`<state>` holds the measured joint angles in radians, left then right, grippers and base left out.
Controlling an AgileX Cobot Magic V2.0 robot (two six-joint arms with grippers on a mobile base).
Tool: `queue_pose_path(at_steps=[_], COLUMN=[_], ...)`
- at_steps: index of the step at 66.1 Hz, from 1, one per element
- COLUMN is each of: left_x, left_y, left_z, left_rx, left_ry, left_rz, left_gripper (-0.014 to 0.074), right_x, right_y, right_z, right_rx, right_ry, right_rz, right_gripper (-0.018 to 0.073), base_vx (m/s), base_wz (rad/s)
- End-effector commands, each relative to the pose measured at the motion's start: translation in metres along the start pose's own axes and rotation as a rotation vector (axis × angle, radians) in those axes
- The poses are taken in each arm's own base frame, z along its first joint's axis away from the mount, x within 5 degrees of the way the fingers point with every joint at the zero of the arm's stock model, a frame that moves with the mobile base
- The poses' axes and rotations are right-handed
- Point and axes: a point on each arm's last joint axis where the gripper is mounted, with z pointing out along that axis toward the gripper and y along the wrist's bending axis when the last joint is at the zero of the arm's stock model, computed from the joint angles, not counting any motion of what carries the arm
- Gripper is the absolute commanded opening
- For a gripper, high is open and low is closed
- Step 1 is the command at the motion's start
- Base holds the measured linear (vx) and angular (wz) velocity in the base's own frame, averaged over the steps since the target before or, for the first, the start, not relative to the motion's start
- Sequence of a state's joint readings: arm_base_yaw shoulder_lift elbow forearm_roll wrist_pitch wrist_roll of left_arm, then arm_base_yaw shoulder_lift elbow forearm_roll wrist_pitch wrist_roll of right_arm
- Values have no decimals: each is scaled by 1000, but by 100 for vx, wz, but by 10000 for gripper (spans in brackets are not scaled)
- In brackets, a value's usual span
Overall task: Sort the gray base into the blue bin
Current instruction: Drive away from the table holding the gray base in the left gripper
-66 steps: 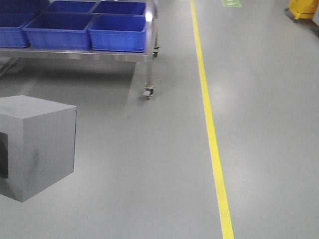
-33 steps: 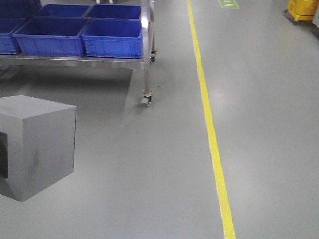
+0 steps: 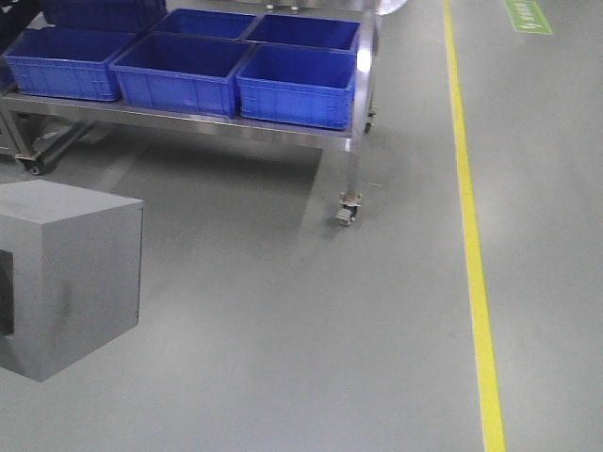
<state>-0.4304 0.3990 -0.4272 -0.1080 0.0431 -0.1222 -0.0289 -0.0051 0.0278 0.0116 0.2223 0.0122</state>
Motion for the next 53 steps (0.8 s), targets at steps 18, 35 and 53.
queue_pose_path(at_steps=[18, 35, 53], left_x=[-20, -20, -20], left_y=[-4, -4, -4], left_z=[-1, -1, -1], left_rx=[25, 25, 25], left_ry=[-136, -136, -136], left_rz=[-10, -10, -10], left_gripper=[-6, -6, -6], right_x=[-5, -5, -5], right_y=[0, 0, 0], right_z=[1, 1, 1], right_rx=[3, 3, 3], right_ry=[-52, -52, -52], right_rz=[-16, -16, -16], right_gripper=[-5, -5, -5], base_vx=[32, 35, 36], base_wz=[23, 20, 20])
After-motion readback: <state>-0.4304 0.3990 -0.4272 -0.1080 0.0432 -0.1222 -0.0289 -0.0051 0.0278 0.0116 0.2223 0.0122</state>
